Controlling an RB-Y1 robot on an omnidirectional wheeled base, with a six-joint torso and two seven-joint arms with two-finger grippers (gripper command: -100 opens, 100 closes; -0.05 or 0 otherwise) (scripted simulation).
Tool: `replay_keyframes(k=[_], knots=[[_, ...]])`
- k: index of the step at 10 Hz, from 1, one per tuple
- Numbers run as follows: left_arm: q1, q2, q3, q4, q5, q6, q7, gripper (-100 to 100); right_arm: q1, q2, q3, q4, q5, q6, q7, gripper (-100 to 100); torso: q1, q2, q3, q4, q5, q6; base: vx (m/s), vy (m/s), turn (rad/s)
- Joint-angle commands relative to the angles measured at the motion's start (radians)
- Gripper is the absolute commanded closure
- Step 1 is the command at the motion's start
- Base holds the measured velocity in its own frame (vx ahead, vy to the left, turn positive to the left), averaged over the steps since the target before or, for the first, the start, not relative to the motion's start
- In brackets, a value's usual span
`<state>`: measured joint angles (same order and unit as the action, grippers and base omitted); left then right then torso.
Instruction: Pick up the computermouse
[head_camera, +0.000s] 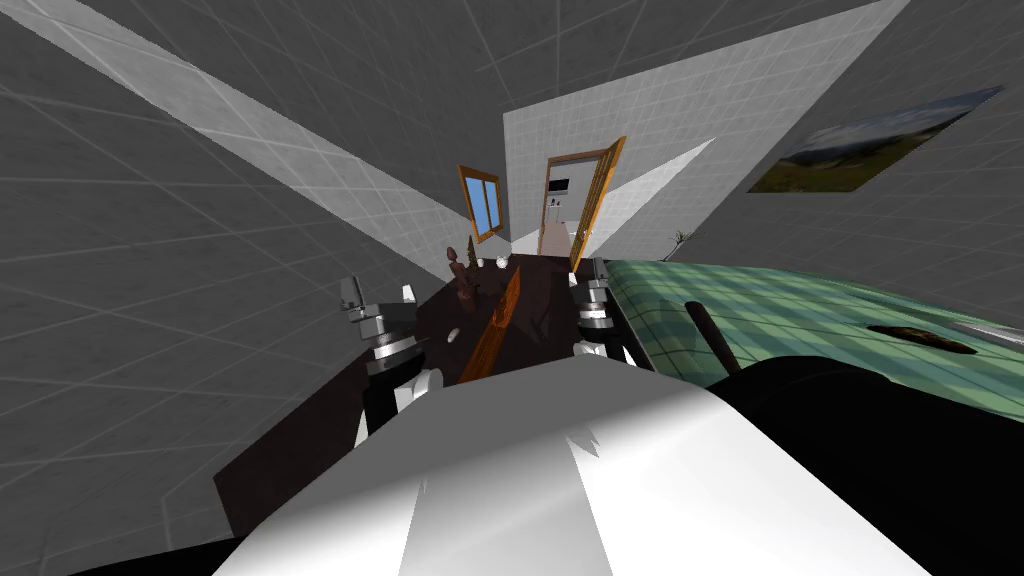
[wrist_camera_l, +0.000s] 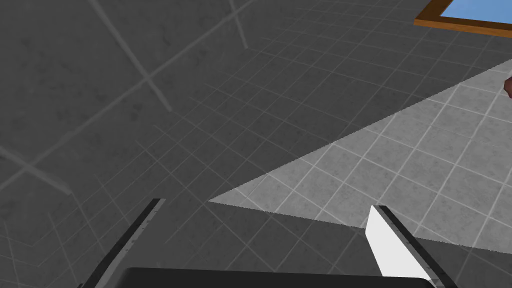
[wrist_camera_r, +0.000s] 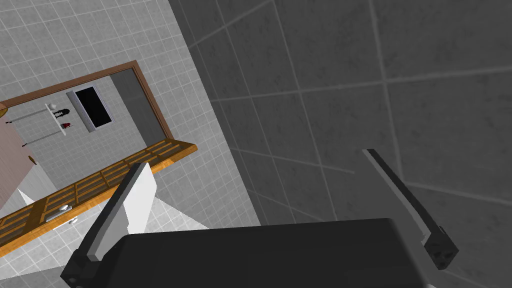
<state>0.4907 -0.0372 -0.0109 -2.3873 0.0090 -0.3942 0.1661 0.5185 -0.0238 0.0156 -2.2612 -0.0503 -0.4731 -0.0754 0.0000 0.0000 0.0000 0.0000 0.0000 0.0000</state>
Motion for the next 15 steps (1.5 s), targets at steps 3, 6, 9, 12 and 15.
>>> replay_keyframes(k=[3, 6, 9, 12, 15], knots=[[-0.023, 0.084, 0.008, 0.027, 0.041, 0.022, 0.023, -100, 0.000, 0.000, 0.000, 0.000, 0.000, 0.000, 0.000, 0, -0.001, 0.002, 0.001, 0.000, 0.000, 0.000, -0.028, -0.017, -0.028], [-0.062, 0.173, 0.022, 0.076, 0.108, 0.061, 0.061, -100, 0.000, 0.000, 0.000, 0.000, 0.000, 0.000, 0.000, 0, -0.001, 0.004, 0.002, 0.001, 0.000, 0.000, -0.055, -0.029, -0.050], [-0.112, 0.265, 0.041, 0.149, 0.199, 0.117, 0.112, -100, 0.000, 0.000, 0.000, 0.000, 0.000, 0.000, 0.000, 0, -0.001, 0.003, 0.002, 0.001, 0.000, 0.000, -0.053, -0.025, -0.067], [-0.150, 0.326, 0.055, 0.211, 0.269, 0.164, 0.150, -100, 0.000, 0.000, 0.000, 0.000, 0.000, 0.000, 0.000, 0, -0.001, 0.003, 0.002, 0.001, 0.000, 0.000, -0.052, -0.025, -0.067], [-0.210, 0.412, 0.076, 0.309, 0.368, 0.244, 0.210, -100, 0.000, 0.000, 0.000, 0.000, 0.000, 0.000, 0.000, 0, -0.001, 0.002, 0.001, 0.000, 0.000, 0.000, -0.034, -0.032, -0.088]])
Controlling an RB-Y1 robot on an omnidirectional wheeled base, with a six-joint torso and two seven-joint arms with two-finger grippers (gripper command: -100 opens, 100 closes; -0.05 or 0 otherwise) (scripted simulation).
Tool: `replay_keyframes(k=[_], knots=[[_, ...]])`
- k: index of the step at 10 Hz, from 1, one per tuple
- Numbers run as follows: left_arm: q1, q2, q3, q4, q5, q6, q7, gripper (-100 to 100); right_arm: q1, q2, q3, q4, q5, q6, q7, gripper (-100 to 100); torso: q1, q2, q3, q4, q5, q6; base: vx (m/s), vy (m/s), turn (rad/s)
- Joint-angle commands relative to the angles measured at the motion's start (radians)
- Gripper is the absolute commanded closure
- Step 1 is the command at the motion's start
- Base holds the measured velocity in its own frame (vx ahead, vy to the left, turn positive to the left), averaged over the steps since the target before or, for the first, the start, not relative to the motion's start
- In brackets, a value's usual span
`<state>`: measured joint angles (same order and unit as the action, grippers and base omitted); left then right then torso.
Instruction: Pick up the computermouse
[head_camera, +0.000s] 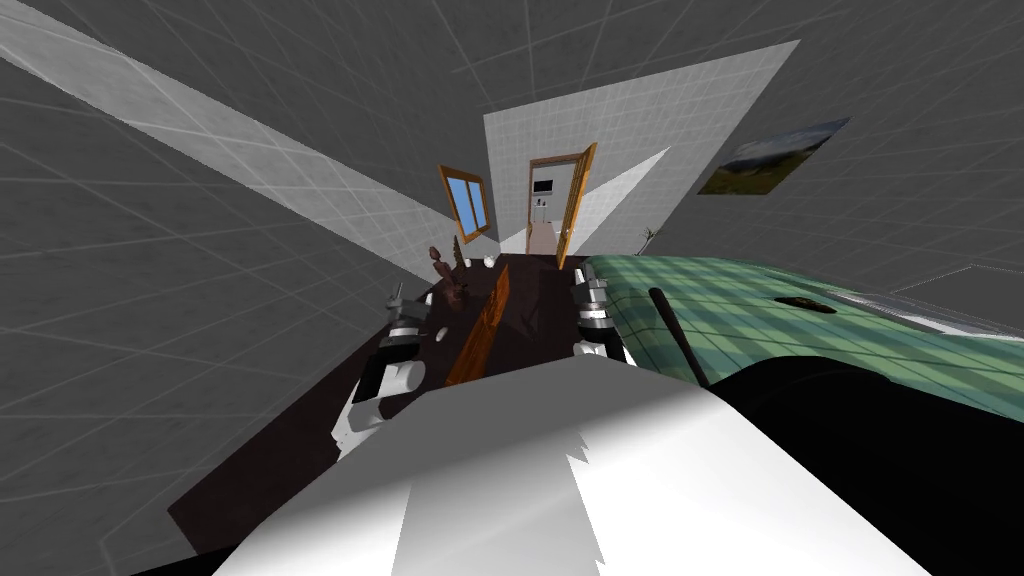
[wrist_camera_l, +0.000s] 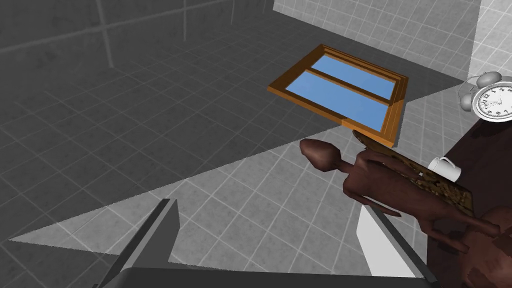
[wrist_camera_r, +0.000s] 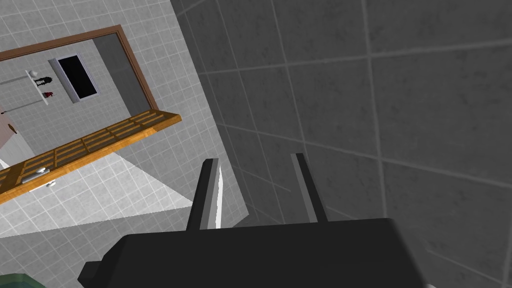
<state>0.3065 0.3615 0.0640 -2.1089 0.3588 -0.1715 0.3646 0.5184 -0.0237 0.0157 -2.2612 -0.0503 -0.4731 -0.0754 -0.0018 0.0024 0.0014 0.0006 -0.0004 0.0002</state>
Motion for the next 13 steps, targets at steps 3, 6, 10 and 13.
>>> replay_keyframes(k=[3, 6, 10, 13], knots=[[-0.046, 0.041, 0.008, 0.087, 0.070, 0.058, 0.032, -100, 0.000, 0.000, 0.000, 0.000, 0.000, 0.000, 0.000, 0, 0.001, -0.001, -0.001, 0.000, 0.000, 0.000, -0.019, -0.020, -0.048], [-0.084, 0.092, 0.021, 0.167, 0.147, 0.126, 0.072, -100, 0.000, 0.000, 0.000, 0.000, 0.000, 0.000, 0.000, 0, 0.001, -0.002, -0.001, 0.000, 0.000, 0.000, -0.008, -0.017, -0.067], [-0.120, 0.138, 0.034, 0.279, 0.223, 0.200, 0.110, -100, 0.000, 0.000, 0.000, 0.000, 0.000, 0.000, 0.000, 0, 0.002, -0.003, -0.002, -0.001, 0.000, 0.000, 0.004, -0.011, -0.067], [-0.153, 0.179, 0.045, 0.370, 0.294, 0.279, 0.144, -100, 0.000, 0.000, 0.000, 0.000, 0.000, 0.000, 0.000, 0, 0.002, -0.004, -0.002, -0.001, 0.000, -0.001, 0.020, -0.003, -0.071]])
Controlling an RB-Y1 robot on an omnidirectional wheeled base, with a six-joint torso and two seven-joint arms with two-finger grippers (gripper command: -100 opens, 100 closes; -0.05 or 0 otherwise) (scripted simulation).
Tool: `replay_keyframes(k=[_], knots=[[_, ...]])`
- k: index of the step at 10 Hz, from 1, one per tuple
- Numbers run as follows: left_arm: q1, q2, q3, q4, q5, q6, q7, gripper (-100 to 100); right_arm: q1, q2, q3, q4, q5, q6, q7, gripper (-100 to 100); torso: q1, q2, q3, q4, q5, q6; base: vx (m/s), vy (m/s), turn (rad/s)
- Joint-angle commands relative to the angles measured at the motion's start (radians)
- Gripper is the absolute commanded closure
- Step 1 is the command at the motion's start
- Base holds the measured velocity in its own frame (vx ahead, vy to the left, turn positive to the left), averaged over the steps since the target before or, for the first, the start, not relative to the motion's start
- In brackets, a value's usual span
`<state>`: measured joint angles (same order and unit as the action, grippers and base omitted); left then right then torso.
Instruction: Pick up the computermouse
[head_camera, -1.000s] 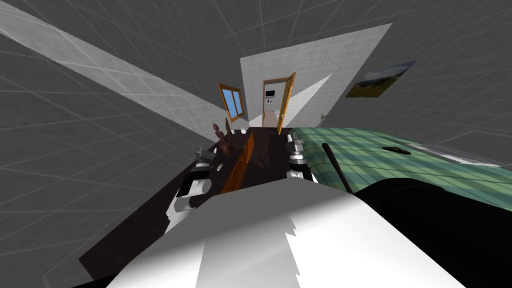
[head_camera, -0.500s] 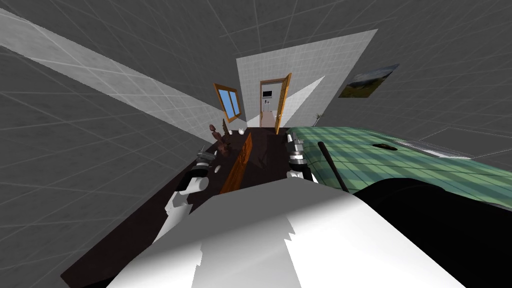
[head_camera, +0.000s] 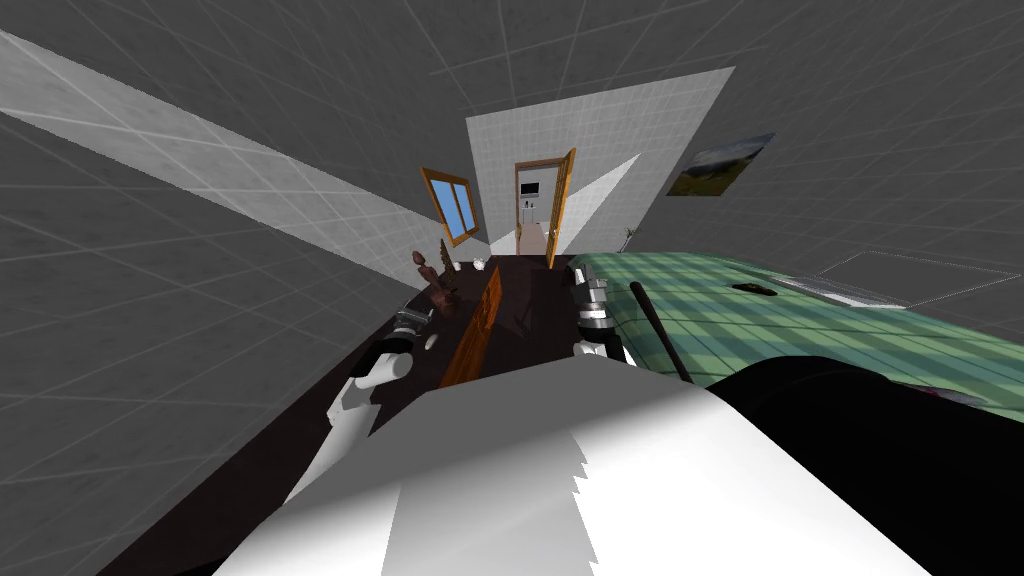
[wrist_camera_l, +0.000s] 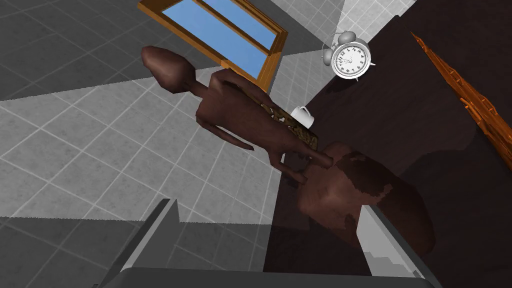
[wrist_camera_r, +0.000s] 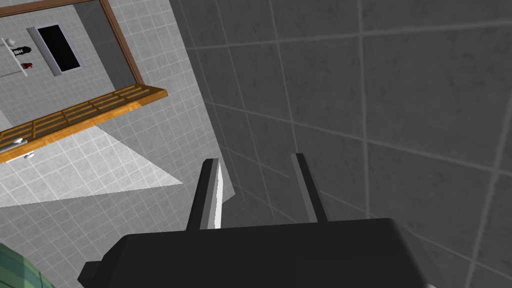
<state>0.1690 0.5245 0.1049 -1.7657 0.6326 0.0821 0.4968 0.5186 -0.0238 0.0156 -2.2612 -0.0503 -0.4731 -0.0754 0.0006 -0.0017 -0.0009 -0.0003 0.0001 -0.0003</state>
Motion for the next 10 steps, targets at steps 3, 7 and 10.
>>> replay_keyframes(k=[3, 7, 10], knots=[[-0.030, 0.034, 0.009, 0.099, 0.055, 0.066, 0.028, -100, 0.000, 0.000, 0.000, 0.000, 0.000, 0.000, 0.000, 0, 0.000, 0.000, 0.000, 0.000, 0.000, 0.000, 0.025, 0.005, -0.062], [-0.057, 0.066, 0.018, 0.206, 0.118, 0.148, 0.057, -100, 0.000, 0.000, 0.000, 0.000, 0.000, 0.000, 0.000, 0, 0.001, -0.001, -0.001, 0.000, 0.000, 0.000, 0.040, 0.010, -0.061], [-0.068, 0.079, 0.021, 0.271, 0.146, 0.189, 0.070, -100, 0.000, 0.000, 0.000, 0.000, 0.000, 0.000, 0.000, 0, 0.001, 0.000, 0.000, 0.000, 0.000, 0.000, 0.027, 0.012, -0.038]])
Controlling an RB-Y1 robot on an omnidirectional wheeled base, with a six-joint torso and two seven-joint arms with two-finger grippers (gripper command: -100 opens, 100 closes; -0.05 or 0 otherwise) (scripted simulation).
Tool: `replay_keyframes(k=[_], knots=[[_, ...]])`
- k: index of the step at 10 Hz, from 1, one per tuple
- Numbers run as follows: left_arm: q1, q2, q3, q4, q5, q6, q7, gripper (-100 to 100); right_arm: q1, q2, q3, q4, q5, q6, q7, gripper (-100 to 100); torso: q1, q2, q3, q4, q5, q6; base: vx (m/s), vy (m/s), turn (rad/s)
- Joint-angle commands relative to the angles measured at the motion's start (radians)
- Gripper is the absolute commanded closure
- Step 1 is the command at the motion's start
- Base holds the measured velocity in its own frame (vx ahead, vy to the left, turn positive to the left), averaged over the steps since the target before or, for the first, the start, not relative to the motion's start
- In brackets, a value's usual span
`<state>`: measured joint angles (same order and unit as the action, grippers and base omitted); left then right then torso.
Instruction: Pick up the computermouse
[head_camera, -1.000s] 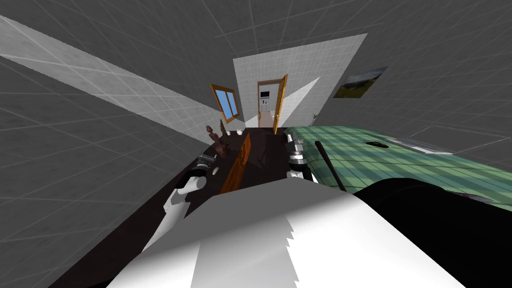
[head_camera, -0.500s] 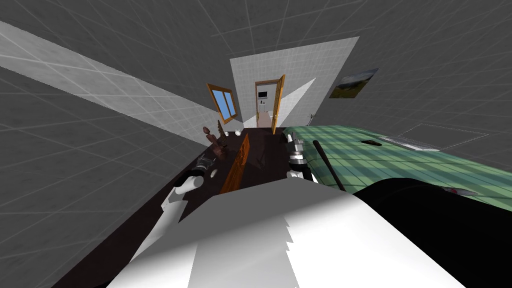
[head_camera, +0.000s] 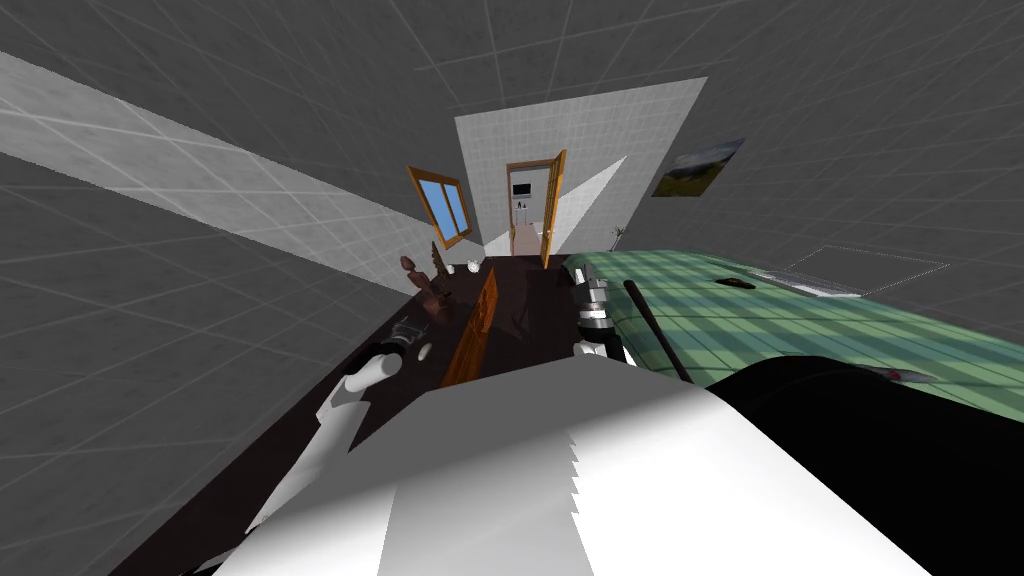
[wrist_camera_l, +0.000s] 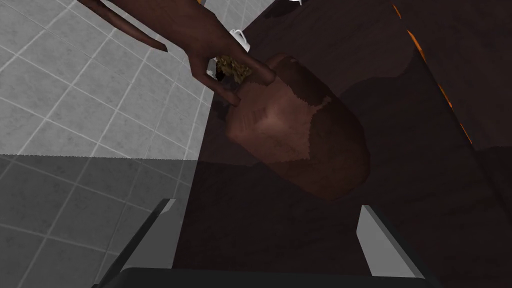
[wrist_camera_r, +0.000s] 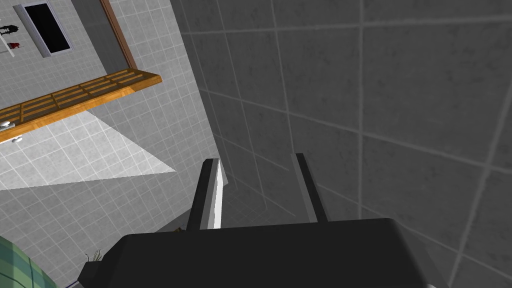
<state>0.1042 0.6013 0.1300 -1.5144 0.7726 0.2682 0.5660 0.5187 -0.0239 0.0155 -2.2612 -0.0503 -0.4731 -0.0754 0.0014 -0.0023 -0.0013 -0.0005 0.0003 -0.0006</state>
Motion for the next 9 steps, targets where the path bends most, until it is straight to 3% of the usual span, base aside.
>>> replay_keyframes(k=[1, 3, 4, 6, 9], knots=[[-0.013, 0.014, 0.000, 0.050, 0.033, 0.044, 0.012, -100, 0.000, 0.000, 0.000, 0.000, 0.000, 0.000, 0.000, 0, 0.000, 0.000, 0.000, 0.000, 0.000, 0.000, 0.054, 0.026, -0.075], [-0.013, 0.014, 0.000, 0.077, 0.033, 0.044, 0.012, -100, 0.000, 0.000, 0.000, 0.000, 0.000, 0.000, 0.000, 0, 0.001, -0.001, 0.000, 0.000, 0.000, 0.000, 0.031, 0.019, -0.023], [-0.022, 0.024, 0.003, 0.108, 0.059, 0.084, 0.023, -100, 0.000, 0.000, 0.000, 0.000, 0.000, 0.000, 0.000, 0, 0.000, 0.001, 0.000, 0.000, 0.000, 0.000, 0.043, 0.020, -0.078], [-0.022, 0.024, 0.003, 0.135, 0.059, 0.084, 0.023, -100, 0.000, 0.000, 0.000, 0.000, 0.000, 0.000, 0.000, 0, 0.000, 0.000, 0.000, 0.000, 0.000, 0.000, 0.033, 0.018, -0.020], [-0.037, 0.037, 0.007, 0.235, 0.103, 0.163, 0.040, -100, 0.000, 0.000, 0.000, 0.000, 0.000, 0.000, 0.000, 0, 0.001, -0.001, 0.000, 0.000, 0.000, 0.000, 0.051, 0.029, -0.061]])
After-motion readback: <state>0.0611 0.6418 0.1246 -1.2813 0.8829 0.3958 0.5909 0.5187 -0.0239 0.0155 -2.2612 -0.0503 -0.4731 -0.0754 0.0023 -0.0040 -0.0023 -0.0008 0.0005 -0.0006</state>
